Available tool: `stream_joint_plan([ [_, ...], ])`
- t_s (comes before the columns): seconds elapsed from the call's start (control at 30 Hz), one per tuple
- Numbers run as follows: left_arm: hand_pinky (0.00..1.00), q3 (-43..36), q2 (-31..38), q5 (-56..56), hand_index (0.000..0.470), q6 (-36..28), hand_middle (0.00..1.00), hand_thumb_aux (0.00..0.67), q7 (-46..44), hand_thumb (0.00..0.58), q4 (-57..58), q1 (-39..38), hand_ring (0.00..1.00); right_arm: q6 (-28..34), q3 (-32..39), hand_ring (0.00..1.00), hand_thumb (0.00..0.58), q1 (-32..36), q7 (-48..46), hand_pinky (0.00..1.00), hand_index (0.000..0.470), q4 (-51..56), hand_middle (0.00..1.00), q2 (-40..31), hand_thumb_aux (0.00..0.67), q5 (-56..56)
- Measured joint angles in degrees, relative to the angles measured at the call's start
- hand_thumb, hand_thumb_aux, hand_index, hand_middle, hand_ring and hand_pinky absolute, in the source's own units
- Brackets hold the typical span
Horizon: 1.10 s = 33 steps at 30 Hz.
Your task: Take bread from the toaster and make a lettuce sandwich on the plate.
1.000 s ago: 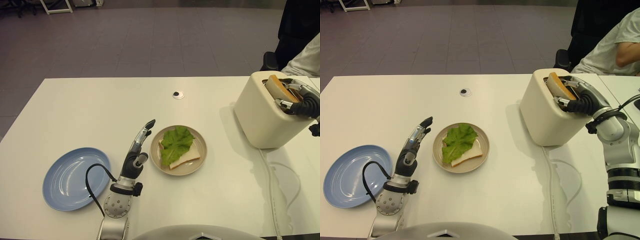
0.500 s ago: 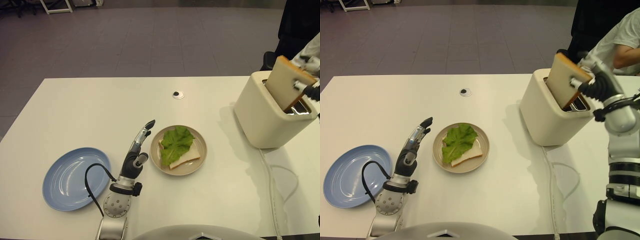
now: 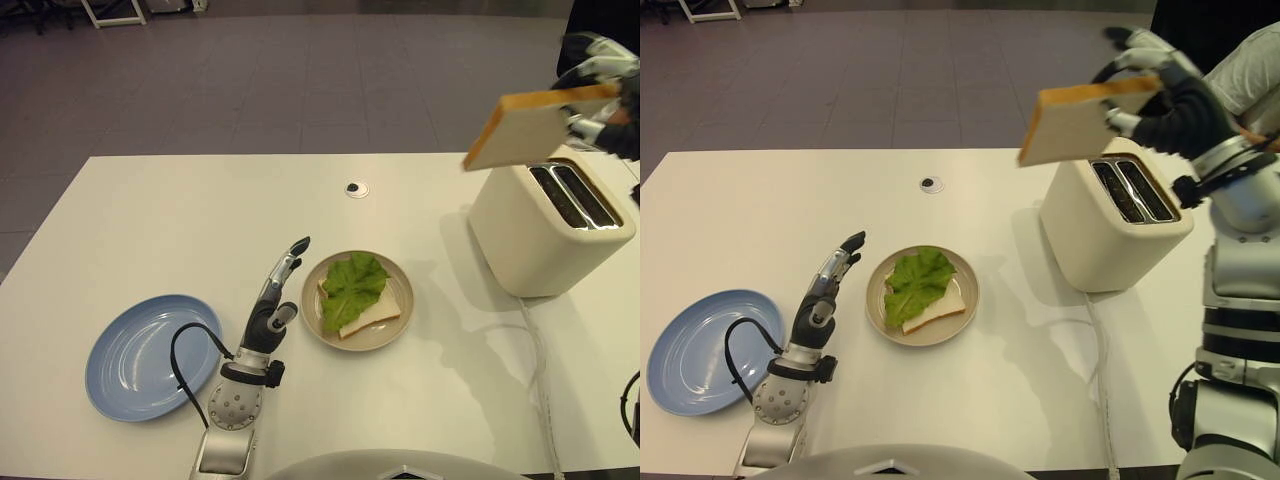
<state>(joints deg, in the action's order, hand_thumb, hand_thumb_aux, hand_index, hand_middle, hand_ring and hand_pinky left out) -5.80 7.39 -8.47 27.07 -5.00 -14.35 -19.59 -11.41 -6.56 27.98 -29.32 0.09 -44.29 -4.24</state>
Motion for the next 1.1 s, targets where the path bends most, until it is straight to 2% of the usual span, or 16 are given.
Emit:
stream_joint_plan([
  [0.2,0.00,0.0,0.1,-0.5,0.000,0.3,0.00,0.000,0.2,0.000,1.7,2.0,0.00,1.1,7.3,0.00,0.580,0.1,-7.8,0.00,0.470,-2.4,0.00,4.4,0.670,-1.8],
  [0.47,0.00,0.0,0.2,-0.5,0.000,0.4,0.00,0.000,0.5,0.000,1.9,2.5,0.00,7.7,16.5,0.00,0.580,0.0,-18.6,0.00,0.470,-4.9,0.00,8.9,0.670,-4.7],
  [0.6,0.00,0.1,0.3,-0.5,0.000,0.4,0.00,0.000,0.6,0.000,1.9,2.5,0.00,9.8,22.1,0.00,0.580,-0.3,-19.0,0.00,0.470,-2.1,0.00,12.4,0.670,-0.6],
  [0.77,0.00,0.1,0.3,-0.6,0.000,0.3,0.00,0.000,0.6,0.000,1.8,2.5,0.00,11.0,25.4,0.00,0.580,-0.4,-18.9,0.00,0.470,2.7,0.00,14.6,0.670,3.3],
  [1.1,0.00,0.0,0.3,-1.8,0.000,0.0,0.00,0.000,0.7,0.000,0.7,1.8,0.00,9.3,26.5,0.00,0.580,2.3,-14.1,0.00,0.470,14.5,0.00,19.5,0.670,8.7],
])
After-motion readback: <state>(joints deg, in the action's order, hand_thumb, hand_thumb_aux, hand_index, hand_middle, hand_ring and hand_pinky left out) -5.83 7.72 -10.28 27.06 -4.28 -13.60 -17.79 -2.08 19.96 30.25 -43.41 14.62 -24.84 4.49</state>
